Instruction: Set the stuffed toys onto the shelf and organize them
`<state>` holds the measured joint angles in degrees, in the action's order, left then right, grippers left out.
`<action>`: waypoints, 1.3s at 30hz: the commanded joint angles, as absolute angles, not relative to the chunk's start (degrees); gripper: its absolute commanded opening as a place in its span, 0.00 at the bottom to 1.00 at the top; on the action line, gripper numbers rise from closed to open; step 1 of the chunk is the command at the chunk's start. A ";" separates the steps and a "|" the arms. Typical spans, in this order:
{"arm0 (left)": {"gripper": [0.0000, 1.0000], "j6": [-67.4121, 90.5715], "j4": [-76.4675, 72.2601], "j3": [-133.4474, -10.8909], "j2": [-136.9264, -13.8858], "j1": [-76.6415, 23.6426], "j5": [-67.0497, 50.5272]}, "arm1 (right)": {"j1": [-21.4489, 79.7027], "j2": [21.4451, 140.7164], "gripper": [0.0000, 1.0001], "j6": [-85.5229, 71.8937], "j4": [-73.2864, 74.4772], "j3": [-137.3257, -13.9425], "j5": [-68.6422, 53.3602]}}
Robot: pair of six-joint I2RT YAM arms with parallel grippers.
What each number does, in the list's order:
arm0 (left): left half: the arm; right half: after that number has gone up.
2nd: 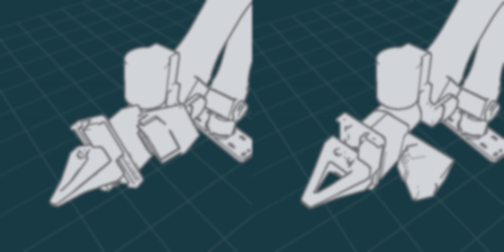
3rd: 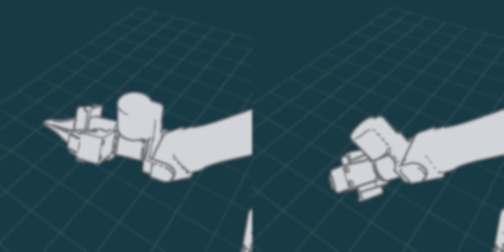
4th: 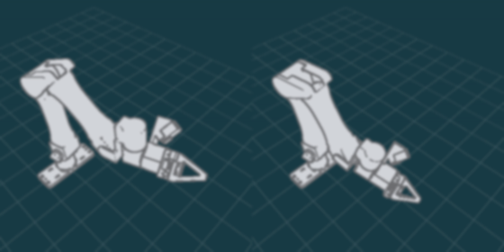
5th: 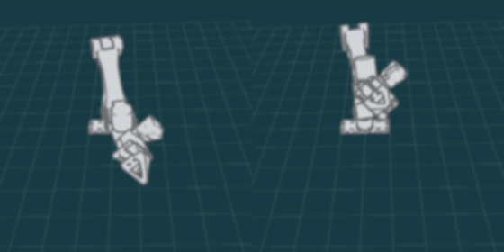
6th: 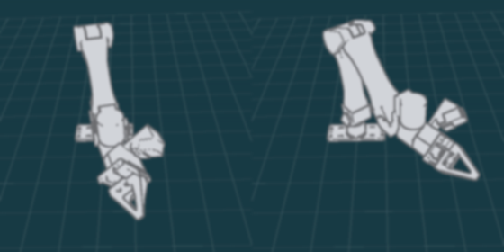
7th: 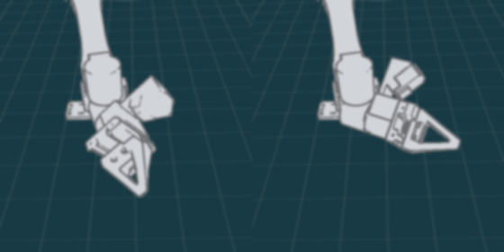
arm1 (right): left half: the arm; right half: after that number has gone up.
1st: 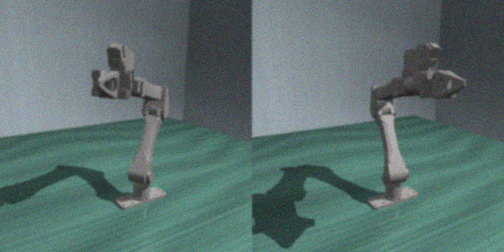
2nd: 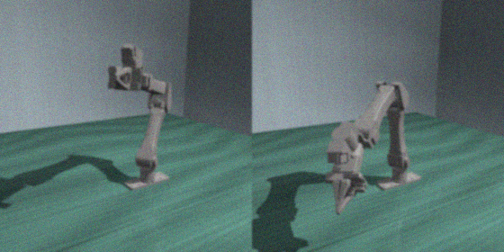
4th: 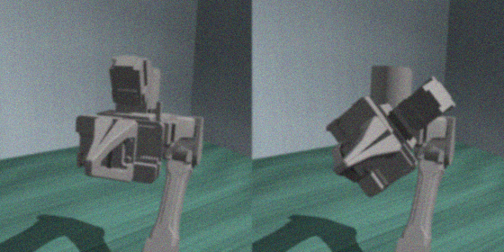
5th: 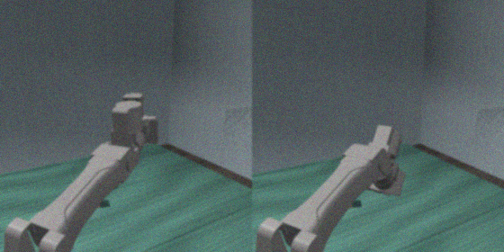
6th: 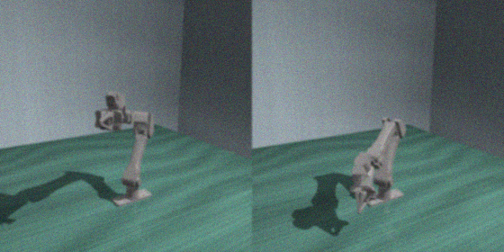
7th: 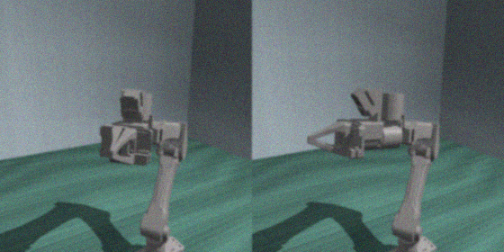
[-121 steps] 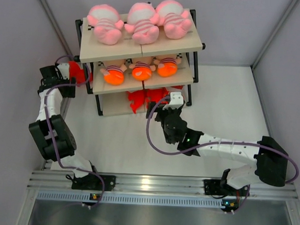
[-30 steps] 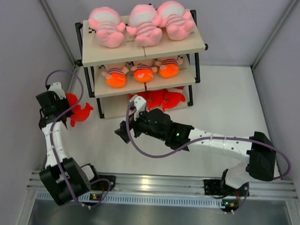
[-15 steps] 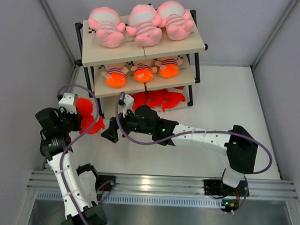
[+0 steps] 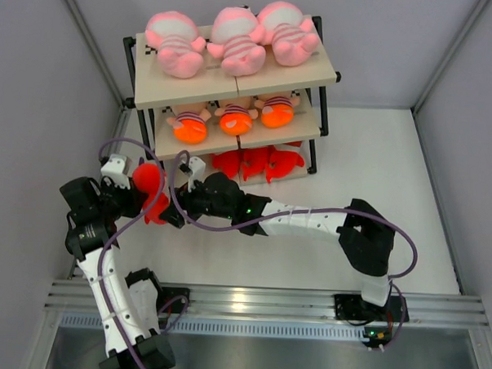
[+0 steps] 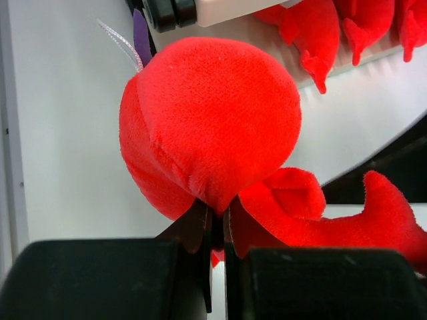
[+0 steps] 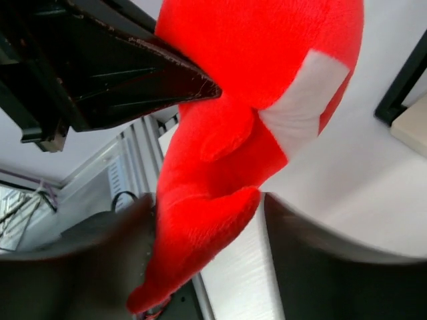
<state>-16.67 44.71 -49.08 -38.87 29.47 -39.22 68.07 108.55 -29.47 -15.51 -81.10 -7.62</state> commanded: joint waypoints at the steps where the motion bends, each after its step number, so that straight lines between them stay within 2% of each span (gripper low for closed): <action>1: 0.00 -16.00 44.82 -51.15 -38.41 29.44 -42.62 | 67.85 107.76 0.53 -28.30 -17.67 -83.50 -3.18; 3: 0.00 -15.65 45.09 -50.89 -38.58 29.44 -42.98 | 67.68 107.32 0.31 -27.60 -17.40 -82.97 -1.59; 4: 0.00 -15.64 45.09 -50.98 -38.67 29.44 -42.89 | 67.59 106.97 0.11 -27.25 -16.97 -82.97 -0.54; 5: 0.00 -15.38 45.17 -51.06 -38.76 29.44 -42.54 | 67.41 106.70 0.01 -26.46 -15.31 -82.97 -0.35; 6: 0.00 -15.47 45.26 -51.41 -38.93 29.44 -42.19 | 67.41 106.44 0.00 -25.93 -14.68 -82.27 1.21; 7: 0.07 -15.56 46.13 -51.76 -39.28 29.44 -41.75 | 67.41 105.22 0.00 -25.06 -13.98 -81.57 3.41; 8: 0.26 -16.60 46.66 -52.12 -39.37 29.62 -41.23 | 67.41 104.16 0.00 -22.96 -12.41 -80.69 4.82; 9: 0.55 -17.05 47.28 -53.08 -39.29 29.53 -38.35 | 67.50 103.19 0.00 -21.63 -11.00 -78.94 6.66; 12: 0.81 -17.58 50.00 -56.06 -39.55 29.44 -30.62 | 68.64 99.76 0.00 -12.77 -4.78 -76.74 15.54; 15: 0.83 -15.21 50.10 -58.52 -40.69 29.44 -26.11 | 70.22 98.00 0.00 -1.79 -0.19 -75.68 21.78; 19: 0.83 -16.61 50.10 -59.85 -42.89 29.44 -19.79 | 73.65 98.26 0.00 12.11 2.55 -75.50 37.48; 22: 0.83 -18.54 50.10 -58.98 -43.77 29.53 -19.16 | 74.71 99.66 0.00 18.35 0.54 -75.85 43.83; 26: 0.83 -18.73 50.01 -58.18 -44.82 29.53 -19.60 | 75.85 102.65 0.00 27.22 -4.91 -77.69 46.05; 33: 0.83 -18.81 50.01 -58.01 -47.02 29.44 -19.86 | 76.38 114.15 0.00 32.16 -4.57 -92.10 54.04; 39: 0.82 -19.60 50.10 -57.92 -47.55 29.53 -19.51 | 75.76 123.29 0.00 30.33 -0.89 -105.54 56.07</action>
<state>-18.33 50.19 -58.00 -47.48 29.47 -19.94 75.37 120.38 29.87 -0.10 -98.08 51.88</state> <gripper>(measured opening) 0.825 0.068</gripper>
